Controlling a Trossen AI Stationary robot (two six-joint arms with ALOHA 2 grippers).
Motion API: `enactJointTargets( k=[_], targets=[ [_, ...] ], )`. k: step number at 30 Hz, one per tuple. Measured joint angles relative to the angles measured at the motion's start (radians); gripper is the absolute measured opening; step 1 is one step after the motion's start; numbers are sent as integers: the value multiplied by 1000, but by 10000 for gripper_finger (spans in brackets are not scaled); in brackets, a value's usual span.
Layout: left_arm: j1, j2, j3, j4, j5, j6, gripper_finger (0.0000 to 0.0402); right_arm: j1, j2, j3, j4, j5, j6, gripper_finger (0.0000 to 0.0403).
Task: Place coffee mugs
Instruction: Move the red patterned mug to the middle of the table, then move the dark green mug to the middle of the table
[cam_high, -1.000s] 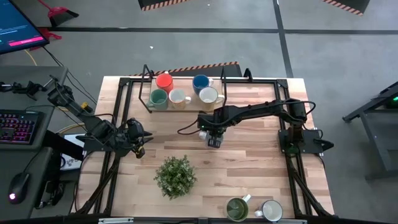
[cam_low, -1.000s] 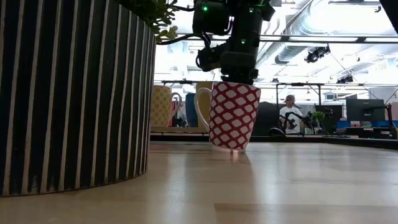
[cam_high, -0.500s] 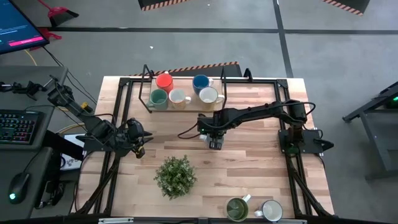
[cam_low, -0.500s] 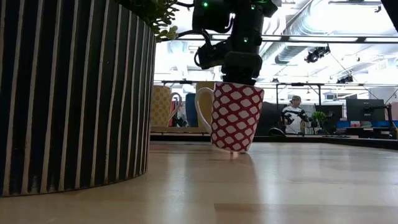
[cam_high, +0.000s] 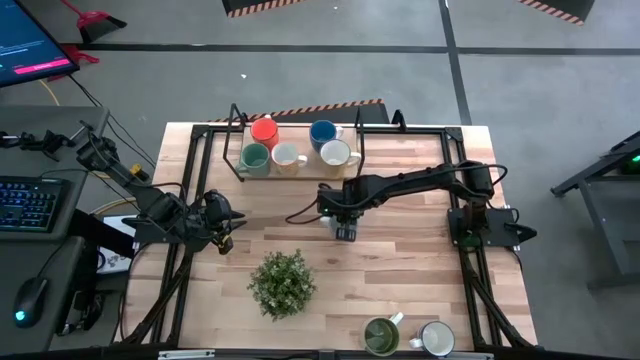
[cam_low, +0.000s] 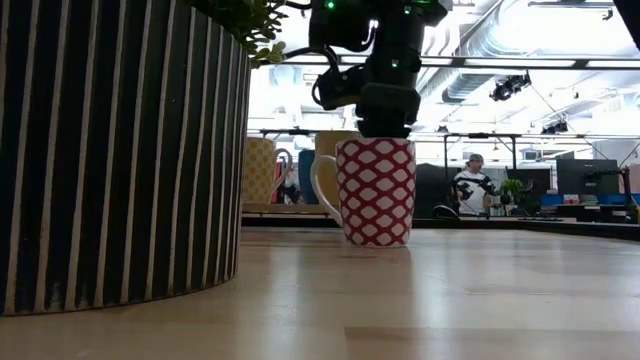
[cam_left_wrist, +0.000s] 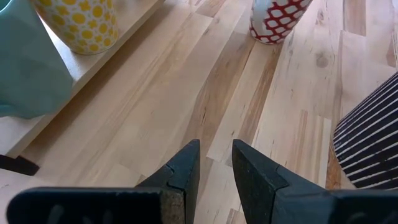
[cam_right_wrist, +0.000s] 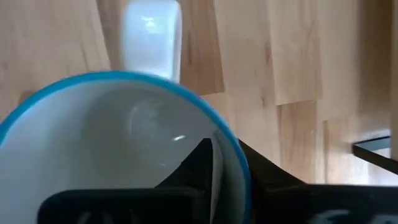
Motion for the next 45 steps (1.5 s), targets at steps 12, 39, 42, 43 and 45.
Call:
enactJointTargets(
  k=[12,39,42,43,45],
  targets=[
    [0,0,0,0,0,0,81,0,0,2,-12,10,-7,63],
    [0,0,0,0,0,0,81,88,-1,390,-661,25,79,69],
    [0,0,0,-1,0,0,81,128,-25,358,-626,-25,101,69],
    [0,0,0,0,0,0,81,144,-33,347,-622,-63,102,69],
    [0,0,0,-1,0,0,81,185,-47,323,-624,-113,120,69]
  ],
)
